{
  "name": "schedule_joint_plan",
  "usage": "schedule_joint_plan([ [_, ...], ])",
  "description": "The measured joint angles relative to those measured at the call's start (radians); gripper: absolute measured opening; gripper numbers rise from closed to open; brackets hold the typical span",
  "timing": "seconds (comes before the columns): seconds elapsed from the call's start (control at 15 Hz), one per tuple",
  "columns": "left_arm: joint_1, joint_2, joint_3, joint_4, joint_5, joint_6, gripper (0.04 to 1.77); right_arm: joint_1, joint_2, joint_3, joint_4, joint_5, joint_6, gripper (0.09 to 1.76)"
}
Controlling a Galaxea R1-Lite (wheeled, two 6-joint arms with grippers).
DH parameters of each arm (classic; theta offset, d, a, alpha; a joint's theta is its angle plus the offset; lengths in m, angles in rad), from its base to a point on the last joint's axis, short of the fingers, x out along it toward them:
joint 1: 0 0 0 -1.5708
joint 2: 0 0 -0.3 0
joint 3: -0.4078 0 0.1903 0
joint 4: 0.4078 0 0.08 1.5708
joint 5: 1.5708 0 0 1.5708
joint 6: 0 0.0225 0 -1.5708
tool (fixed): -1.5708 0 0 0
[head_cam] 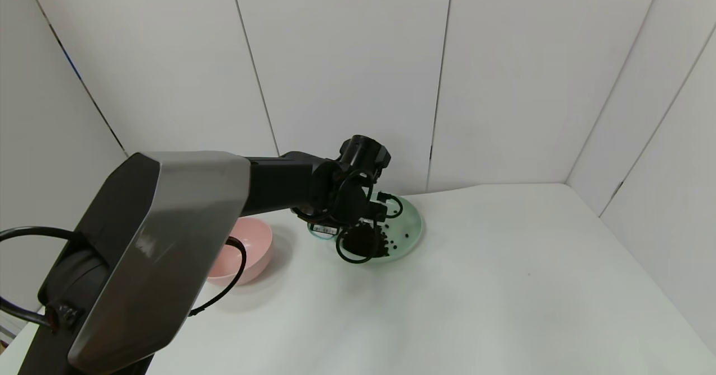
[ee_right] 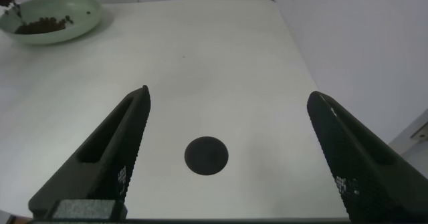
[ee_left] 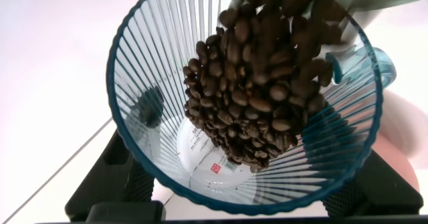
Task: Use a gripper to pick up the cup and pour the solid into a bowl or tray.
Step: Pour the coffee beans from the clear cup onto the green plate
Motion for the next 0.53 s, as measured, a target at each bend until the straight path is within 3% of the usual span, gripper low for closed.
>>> schedule_joint_plan([
  [0.53, -0.003, 0.0, -0.001, -0.004, 0.051, 0.026, 1.31, 0.0, 0.0, 0.0, 0.0, 0.0, 0.0, 1.71],
])
